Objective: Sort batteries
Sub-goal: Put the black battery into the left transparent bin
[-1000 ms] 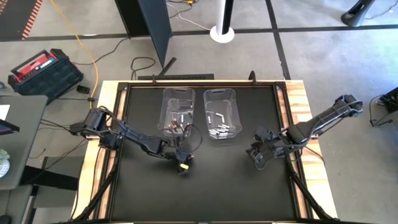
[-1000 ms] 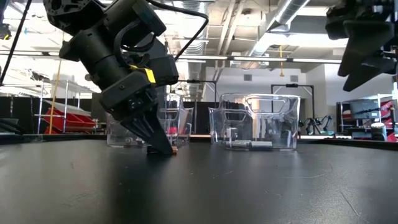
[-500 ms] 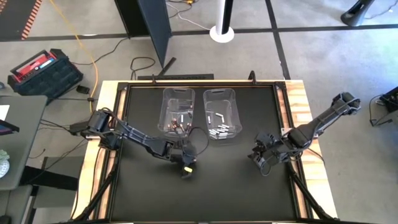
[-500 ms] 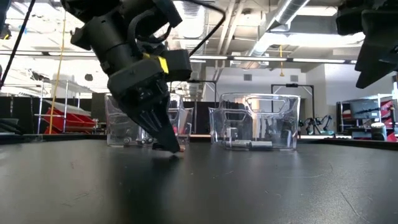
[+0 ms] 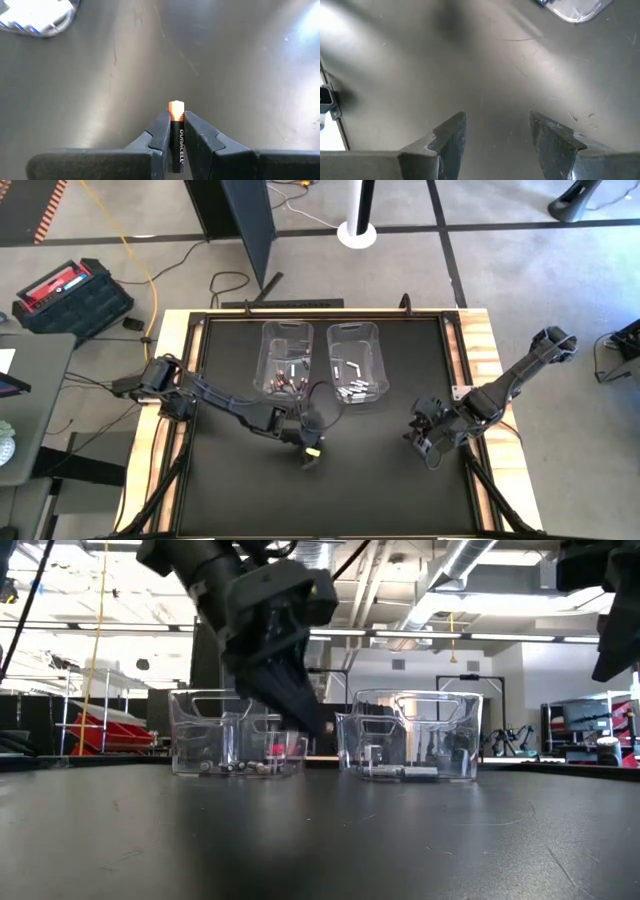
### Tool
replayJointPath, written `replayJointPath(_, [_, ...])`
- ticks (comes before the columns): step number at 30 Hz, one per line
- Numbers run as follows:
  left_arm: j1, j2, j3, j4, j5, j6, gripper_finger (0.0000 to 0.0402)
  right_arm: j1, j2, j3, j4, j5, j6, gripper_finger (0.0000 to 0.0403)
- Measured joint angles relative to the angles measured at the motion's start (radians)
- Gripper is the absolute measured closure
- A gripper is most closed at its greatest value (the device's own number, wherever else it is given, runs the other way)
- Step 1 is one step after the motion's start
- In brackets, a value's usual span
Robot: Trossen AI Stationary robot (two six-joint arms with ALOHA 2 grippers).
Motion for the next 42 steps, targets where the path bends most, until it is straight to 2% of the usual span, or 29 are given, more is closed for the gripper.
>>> replayJointPath(6, [0.016,-0.045,0.107,-0.182,-0.012,0.025,0.0361,0.003,0.002,0.000,-0.001,0.000,-0.003,0.0168])
replayJointPath(12, [0.070,-0.212,0.123,-0.325,-0.172,0.072,0.0361,-0.014,0.002,0.000,0.001,0.019,0.000,0.0168])
replayJointPath(17, [0.173,-0.347,0.123,-0.462,-0.292,0.088,0.0360,-0.032,0.002,0.000,0.010,0.065,0.016,0.0168])
replayJointPath(21, [0.299,-0.404,0.123,-0.511,-0.298,0.103,0.0360,-0.070,0.002,0.000,0.010,0.067,0.020,0.0168])
replayJointPath(24, [0.409,-0.407,0.123,-0.520,-0.248,0.162,0.0360,-0.110,0.002,0.000,0.011,0.067,0.034,0.0168])
replayJointPath(31, [0.648,-0.320,0.065,-0.420,0.003,0.368,0.0360,-0.206,0.002,0.000,0.015,0.067,0.052,0.0168])
replayJointPath(35, [0.719,-0.248,0.048,-0.373,0.083,0.422,0.0360,-0.250,0.002,0.000,0.015,0.067,0.063,0.0168])
replayJointPath(42, [0.776,-0.109,0.048,-0.338,0.209,0.487,0.0360,-0.317,0.002,0.000,0.015,0.067,0.075,0.0168])
